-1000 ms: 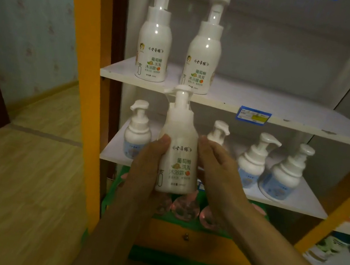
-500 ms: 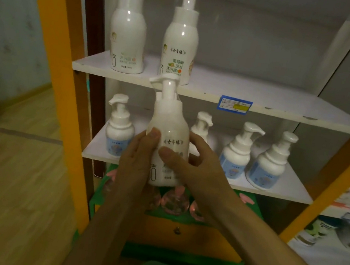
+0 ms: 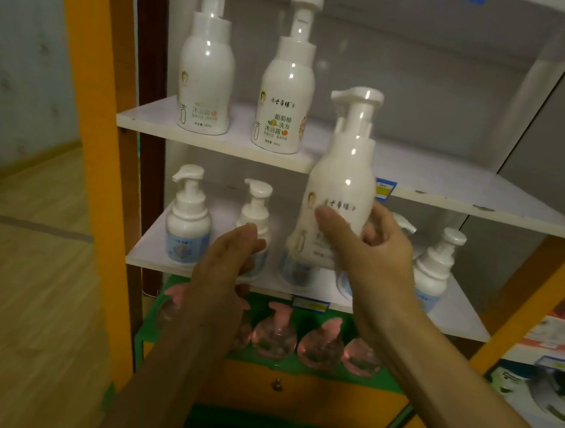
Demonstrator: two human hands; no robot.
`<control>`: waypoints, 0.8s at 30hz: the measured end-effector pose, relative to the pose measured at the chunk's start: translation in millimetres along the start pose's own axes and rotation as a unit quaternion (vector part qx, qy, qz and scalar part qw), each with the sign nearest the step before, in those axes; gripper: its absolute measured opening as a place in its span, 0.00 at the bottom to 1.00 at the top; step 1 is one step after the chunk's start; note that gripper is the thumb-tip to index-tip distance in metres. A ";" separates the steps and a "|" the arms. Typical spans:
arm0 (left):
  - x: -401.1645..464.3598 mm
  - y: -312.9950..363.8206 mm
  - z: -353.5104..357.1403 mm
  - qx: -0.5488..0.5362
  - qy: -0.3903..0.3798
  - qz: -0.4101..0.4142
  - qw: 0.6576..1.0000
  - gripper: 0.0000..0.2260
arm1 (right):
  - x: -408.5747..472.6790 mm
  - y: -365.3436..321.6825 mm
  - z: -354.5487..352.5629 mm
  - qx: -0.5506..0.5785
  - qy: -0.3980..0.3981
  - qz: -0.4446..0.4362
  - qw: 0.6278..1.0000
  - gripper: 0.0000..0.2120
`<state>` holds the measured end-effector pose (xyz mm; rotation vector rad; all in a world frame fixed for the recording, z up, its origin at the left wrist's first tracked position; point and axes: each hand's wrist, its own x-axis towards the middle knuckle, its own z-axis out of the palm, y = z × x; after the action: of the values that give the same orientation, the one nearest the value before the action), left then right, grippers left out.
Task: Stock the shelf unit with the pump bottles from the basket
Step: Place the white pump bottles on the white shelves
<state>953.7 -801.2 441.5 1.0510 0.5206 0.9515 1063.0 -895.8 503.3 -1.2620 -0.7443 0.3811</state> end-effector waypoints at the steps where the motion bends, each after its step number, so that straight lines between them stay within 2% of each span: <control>1: -0.6 0.6 0.4 0.004 0.003 -0.002 1.000 0.05 | 6.4 -5.7 -0.5 0.001 0.013 -0.009 1.000 0.29; 4: -0.8 0.3 1.2 0.004 0.011 -0.021 1.000 0.07 | 25.9 -21.9 -2.0 0.013 0.046 -0.032 0.998 0.24; 10: 2.5 0.0 -2.2 0.004 0.028 -0.025 0.999 0.08 | 63.5 -44.7 -4.3 -0.050 0.077 -0.082 0.992 0.28; 13: 2.3 -0.8 -2.2 0.003 0.031 -0.034 0.999 0.09 | 81.3 -49.8 -4.9 -0.095 0.072 -0.077 0.990 0.30; 19: 1.6 0.3 -2.1 -0.002 0.023 -0.059 0.998 0.08 | 108.2 -55.2 2.1 -0.150 0.070 -0.105 0.981 0.26; 24: 1.1 1.0 -3.6 -0.009 0.009 -0.061 0.998 0.06 | 123.4 -50.8 -2.5 -0.207 0.045 -0.076 0.974 0.25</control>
<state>951.1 -798.4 440.9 0.9842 0.5839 0.8582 1145.8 -833.3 587.3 -1.5894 -0.8640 0.0403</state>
